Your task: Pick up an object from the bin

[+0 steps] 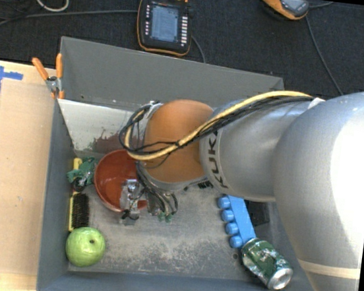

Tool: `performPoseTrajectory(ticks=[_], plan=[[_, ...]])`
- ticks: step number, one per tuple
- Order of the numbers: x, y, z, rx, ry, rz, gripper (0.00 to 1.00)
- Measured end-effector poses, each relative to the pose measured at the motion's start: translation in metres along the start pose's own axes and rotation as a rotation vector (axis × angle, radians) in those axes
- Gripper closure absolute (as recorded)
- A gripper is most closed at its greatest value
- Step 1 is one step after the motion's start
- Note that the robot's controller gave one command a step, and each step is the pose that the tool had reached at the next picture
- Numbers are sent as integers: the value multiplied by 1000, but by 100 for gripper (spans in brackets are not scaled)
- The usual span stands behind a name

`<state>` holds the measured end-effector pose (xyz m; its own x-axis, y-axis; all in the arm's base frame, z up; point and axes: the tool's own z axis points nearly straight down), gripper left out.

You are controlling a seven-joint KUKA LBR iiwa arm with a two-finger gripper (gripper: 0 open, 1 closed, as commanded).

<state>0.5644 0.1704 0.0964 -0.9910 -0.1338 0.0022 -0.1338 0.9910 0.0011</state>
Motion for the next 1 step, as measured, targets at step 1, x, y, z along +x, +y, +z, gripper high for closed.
performPoseTrajectory(ticks=[1], plan=[[1, 17, -36, 0, 0, -13, 100]])
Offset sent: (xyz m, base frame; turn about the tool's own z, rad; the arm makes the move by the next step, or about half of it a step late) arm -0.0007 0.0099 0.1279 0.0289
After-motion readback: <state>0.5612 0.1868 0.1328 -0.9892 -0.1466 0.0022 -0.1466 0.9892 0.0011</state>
